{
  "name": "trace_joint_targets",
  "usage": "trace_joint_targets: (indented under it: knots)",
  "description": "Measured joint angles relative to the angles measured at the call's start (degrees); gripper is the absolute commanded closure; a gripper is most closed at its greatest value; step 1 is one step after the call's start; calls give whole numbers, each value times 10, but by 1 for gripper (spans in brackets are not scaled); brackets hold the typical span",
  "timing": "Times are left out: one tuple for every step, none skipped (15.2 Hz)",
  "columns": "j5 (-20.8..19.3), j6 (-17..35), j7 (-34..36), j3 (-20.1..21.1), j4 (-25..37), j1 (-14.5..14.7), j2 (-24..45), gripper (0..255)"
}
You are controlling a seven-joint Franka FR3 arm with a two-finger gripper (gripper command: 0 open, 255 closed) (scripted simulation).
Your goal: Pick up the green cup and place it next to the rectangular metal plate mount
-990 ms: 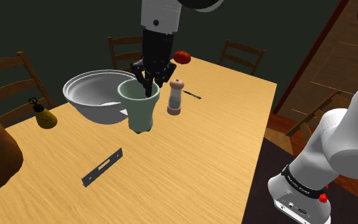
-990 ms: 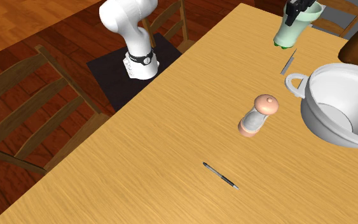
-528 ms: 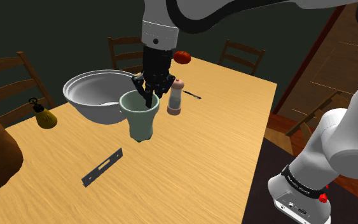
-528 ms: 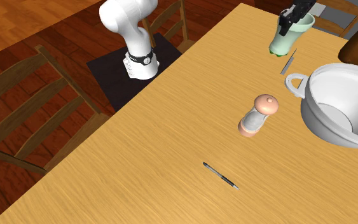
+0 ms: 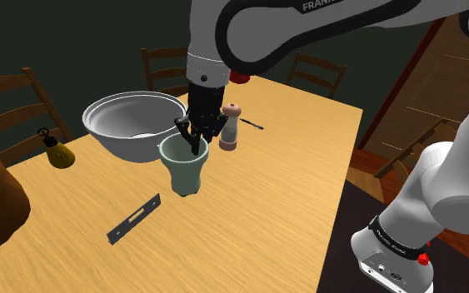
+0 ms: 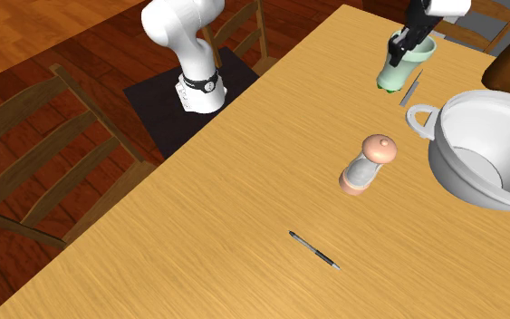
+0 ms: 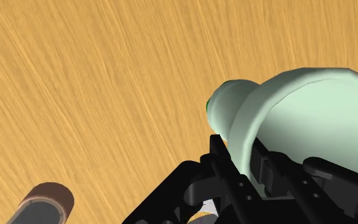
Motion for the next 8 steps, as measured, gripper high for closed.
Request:
trace_joint_targets:
  knots:
    - [-1, 8, -1, 0, -5, 0, 3, 255]
    - [0, 15, -2, 0, -11, 0, 4, 255]
    - [0, 23, -2, 0, -18, 0, 5, 255]
    - [-1, 29, -3, 0, -22, 0, 7, 255]
    - [-2, 35, -3, 0, -25, 0, 10, 255]
    - [-2, 43, -2, 0, -31, 1, 13, 255]
    - [-4, 51, -2, 1, -35, 2, 17, 255]
    - [-5, 57, -2, 0, -36, 2, 23, 255]
